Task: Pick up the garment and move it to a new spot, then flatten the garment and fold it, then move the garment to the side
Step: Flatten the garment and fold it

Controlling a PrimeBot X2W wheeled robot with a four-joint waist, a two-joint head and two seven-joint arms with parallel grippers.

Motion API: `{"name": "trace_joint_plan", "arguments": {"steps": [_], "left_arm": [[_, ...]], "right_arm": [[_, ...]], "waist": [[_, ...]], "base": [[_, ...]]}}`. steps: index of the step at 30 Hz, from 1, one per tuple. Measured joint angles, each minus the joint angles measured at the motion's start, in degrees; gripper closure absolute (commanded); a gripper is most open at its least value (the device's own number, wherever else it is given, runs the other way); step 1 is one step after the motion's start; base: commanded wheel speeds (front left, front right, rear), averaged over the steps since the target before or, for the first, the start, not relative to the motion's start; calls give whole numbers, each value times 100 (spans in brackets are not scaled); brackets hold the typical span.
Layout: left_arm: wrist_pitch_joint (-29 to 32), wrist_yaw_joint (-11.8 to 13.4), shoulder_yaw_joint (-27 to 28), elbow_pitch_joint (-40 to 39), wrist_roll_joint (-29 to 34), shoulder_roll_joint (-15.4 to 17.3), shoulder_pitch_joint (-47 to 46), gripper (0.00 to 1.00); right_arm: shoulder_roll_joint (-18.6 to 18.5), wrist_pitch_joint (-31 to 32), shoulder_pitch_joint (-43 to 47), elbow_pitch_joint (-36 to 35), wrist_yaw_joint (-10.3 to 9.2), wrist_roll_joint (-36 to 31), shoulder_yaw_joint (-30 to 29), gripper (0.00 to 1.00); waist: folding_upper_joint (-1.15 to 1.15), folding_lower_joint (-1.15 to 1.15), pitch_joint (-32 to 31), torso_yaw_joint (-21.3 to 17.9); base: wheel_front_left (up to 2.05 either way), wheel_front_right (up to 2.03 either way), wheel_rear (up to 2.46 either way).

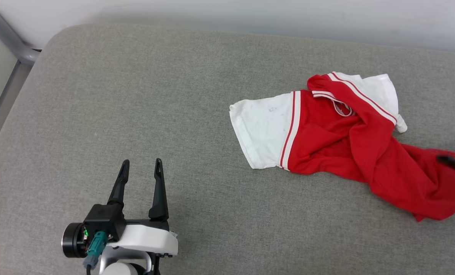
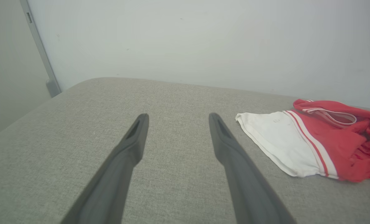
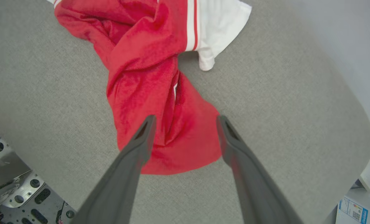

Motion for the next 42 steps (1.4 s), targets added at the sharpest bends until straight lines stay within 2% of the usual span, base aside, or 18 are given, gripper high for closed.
{"name": "trace_joint_plan", "arguments": {"steps": [3, 7, 16, 20, 21, 22, 27, 32, 35, 38, 41, 42], "left_arm": [[0, 0, -59, -11, -16, 0, -2, 0], [0, 0, -140, -10, -53, 1, -69, 0], [0, 22, -222, 2, -98, 0, -252, 0], [0, 56, -230, 48, -104, 0, -245, 0], [0, 60, -224, 53, -104, 0, -227, 0], [0, 74, -211, 64, -105, 0, -198, 0], [0, 49, -134, 112, -73, -1, -65, 0], [0, 2, -35, 115, 0, -1, 48, 0], [0, -13, 33, 107, 13, 0, 113, 0], [0, -52, 45, 98, 25, -2, 113, 0], [0, -65, 45, 86, 36, -1, 112, 0], [0, -78, 40, 85, 47, -2, 107, 0]], "right_arm": [[13, 336, 227, -19, 0, 22, 100, 0], [200, 421, 561, 275, 0, -56, 176, 0], [821, 36, 1207, 1611, -2, -245, 170, 0], [1023, -367, 1415, 1850, -4, -235, 102, 0], [1063, -493, 1449, 1827, -7, -235, 92, 58], [1094, -612, 1464, 1769, -14, -238, 94, 100], [1203, -902, 1591, 1005, -10, -68, 141, 100], [975, -1200, 1768, 20, -3, 227, 51, 100], [996, -1438, 1926, -457, -3, 218, 1, 100], [1187, -1629, 2067, -737, -3, 102, -20, 100], [1570, -1729, 2094, -813, -3, -176, 10, 100], [2028, -1805, 2112, -700, -3, -506, 69, 100]], "waist": [[0, 0, 73, 37], [0, 1, 214, 116], [0, 1, 508, 316], [0, 0, 437, 315], [0, 0, 402, 298], [0, 0, 362, 277], [0, 2, 98, 140], [0, 1, -176, -11], [0, 1, -261, -105], [0, 1, -269, -144], [0, 1, -218, -138], [0, 1, -158, -99]], "base": [[0, 0, 0], [0, 0, 0], [0, 0, 0], [0, 0, 0], [0, 0, 0], [0, 0, 0], [0, 0, 0], [0, 0, 0], [0, 0, 0], [0, 0, 0], [0, 0, 0], [0, 0, 0]]}}
